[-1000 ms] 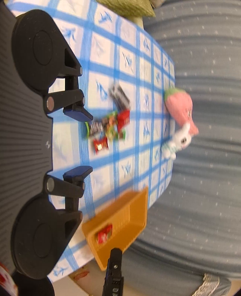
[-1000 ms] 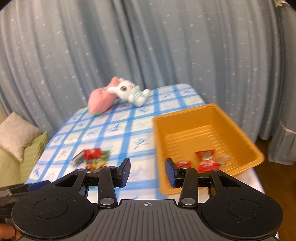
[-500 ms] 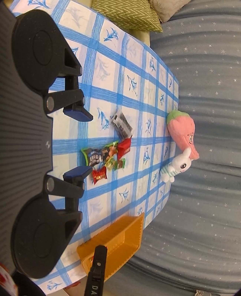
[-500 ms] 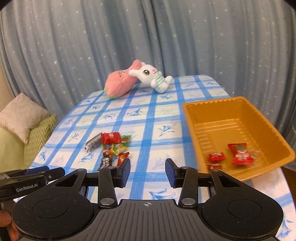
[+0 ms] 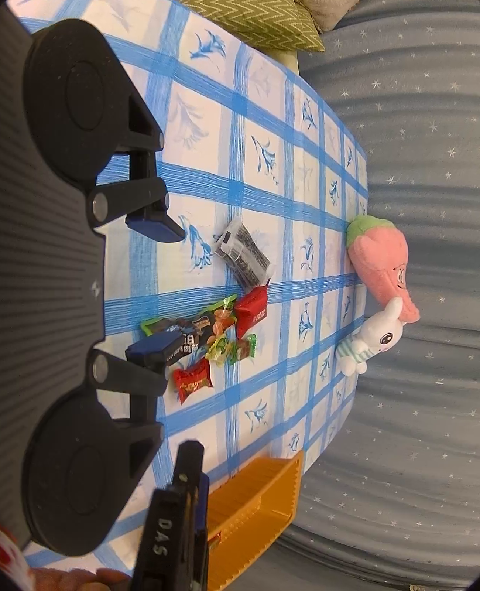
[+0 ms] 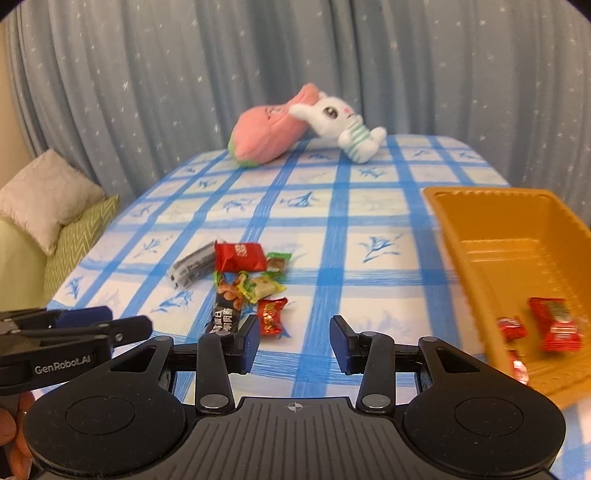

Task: Organize snacks
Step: 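Move both open grippers back toward the snack pile, then grasp a red candy with the right gripper while the left grasps the dark snack bar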

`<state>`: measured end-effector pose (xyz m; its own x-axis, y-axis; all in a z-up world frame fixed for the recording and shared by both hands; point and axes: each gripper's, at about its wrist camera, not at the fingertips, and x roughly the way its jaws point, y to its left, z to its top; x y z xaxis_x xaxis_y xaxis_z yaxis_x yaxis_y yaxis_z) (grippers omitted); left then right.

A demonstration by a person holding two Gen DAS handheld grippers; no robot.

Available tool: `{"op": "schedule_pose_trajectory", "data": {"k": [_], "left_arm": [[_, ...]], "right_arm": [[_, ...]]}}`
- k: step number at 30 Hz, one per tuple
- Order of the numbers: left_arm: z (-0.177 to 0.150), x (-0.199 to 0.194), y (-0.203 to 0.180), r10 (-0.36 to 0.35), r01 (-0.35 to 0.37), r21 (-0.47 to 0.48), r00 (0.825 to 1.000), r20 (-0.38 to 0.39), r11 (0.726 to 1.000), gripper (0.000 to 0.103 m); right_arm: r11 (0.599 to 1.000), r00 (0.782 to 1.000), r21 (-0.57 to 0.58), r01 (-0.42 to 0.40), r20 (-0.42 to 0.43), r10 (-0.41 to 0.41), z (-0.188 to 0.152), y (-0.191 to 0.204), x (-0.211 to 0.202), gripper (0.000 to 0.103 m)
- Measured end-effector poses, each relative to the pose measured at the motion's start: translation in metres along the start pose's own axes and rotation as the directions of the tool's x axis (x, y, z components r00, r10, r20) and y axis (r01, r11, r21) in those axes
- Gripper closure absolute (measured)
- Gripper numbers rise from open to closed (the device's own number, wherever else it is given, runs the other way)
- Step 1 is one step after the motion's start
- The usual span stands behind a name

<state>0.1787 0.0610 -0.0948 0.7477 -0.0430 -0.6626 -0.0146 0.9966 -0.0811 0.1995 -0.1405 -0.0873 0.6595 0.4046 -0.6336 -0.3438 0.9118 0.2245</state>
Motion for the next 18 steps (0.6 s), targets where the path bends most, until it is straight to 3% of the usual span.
{"op": "schedule_pose_trajectory", "data": {"k": [18], "left_arm": [[0.003, 0.039, 0.025, -0.004, 0.002, -0.064, 1.000, -0.026, 0.998, 0.053]], "right_arm": [[0.998, 0.998, -0.054, -0.023, -0.058, 0.020, 0.003, 0.012, 0.079, 0.061]]}}
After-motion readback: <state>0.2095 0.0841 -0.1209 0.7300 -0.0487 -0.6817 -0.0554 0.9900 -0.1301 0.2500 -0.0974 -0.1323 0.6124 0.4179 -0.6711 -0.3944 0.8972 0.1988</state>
